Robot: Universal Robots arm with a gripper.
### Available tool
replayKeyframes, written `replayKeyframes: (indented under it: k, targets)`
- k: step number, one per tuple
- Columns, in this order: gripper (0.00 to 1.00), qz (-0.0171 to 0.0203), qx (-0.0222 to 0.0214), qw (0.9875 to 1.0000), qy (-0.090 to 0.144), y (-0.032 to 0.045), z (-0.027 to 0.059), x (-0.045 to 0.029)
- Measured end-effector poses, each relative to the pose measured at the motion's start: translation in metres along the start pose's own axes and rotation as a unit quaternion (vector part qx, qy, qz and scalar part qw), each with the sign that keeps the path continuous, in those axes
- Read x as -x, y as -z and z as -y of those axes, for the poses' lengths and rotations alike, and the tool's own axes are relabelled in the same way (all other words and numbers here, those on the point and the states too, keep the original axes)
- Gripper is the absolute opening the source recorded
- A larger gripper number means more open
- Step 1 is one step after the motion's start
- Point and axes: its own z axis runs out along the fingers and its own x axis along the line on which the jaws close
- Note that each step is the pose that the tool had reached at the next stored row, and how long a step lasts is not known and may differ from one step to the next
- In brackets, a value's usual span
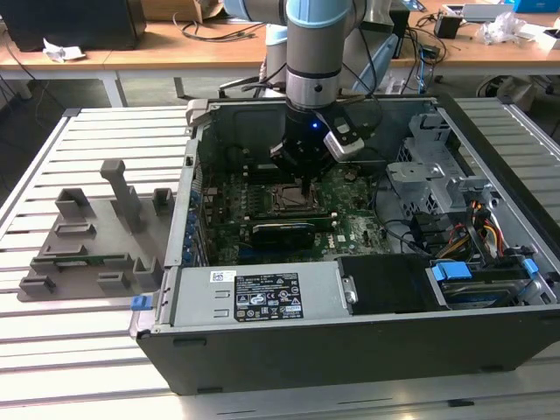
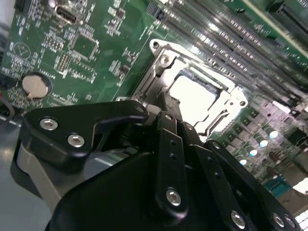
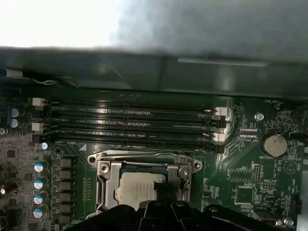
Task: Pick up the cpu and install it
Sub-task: 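Install the first cpu locking lever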
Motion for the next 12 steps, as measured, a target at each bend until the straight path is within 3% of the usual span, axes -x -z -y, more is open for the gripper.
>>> replayKeyframes:
  k: [5,12]
  targets:
    - [0.11,0.0000,-0.0008,1.0000,0.000,0.0031,0.0005,0.0000]
    - [0.11,-0.0001,-0.0026,1.0000,0.000,0.0150,0.0011,0.0000]
